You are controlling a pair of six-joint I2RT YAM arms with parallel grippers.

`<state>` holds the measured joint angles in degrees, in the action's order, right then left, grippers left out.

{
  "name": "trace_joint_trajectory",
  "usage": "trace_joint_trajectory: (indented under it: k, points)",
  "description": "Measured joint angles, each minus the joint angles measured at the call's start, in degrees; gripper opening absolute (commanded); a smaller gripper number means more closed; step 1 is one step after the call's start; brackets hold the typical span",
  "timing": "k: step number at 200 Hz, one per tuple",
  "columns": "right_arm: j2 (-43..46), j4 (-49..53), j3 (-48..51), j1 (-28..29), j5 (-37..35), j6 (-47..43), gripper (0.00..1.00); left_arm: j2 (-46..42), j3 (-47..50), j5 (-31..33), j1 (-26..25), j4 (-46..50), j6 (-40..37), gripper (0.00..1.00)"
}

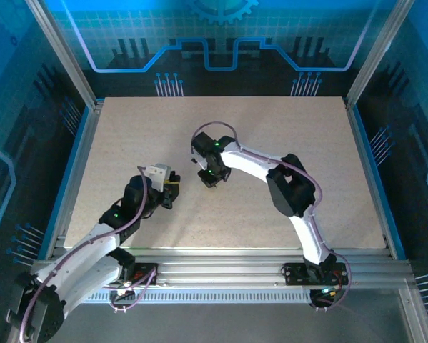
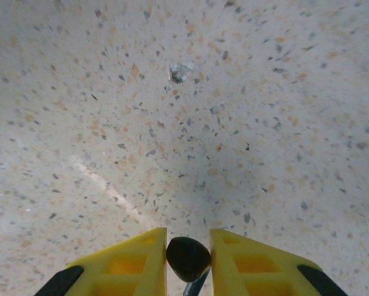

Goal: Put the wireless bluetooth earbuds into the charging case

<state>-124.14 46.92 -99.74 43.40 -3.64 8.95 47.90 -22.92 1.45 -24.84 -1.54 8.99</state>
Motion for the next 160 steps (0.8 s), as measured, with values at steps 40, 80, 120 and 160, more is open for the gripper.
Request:
trace_joint_trajectory:
  k: [40,80,120,160]
  points:
    - [9.8,-6.9,9.3,-1.3,0.9,6.8,0.22,4.3,0.8,-2.8,0.0,-5.5,0.2,0.11]
    - [20.2,-14.2,17.5,-1.5,1.1,13.3,0.22,7.5,2.6,-7.0,0.0,-13.1,-0.1,0.11]
    - [29.8,-22.2,24.5,-1.2,0.9,19.3,0.22,9.0,4.1,-12.2,0.0,-21.4,-1.8,0.11]
    - [35.6,-28.9,28.6,0.6,-0.9,22.6,0.23,10.0,4.5,-16.3,0.0,-28.1,-4.0,0.11]
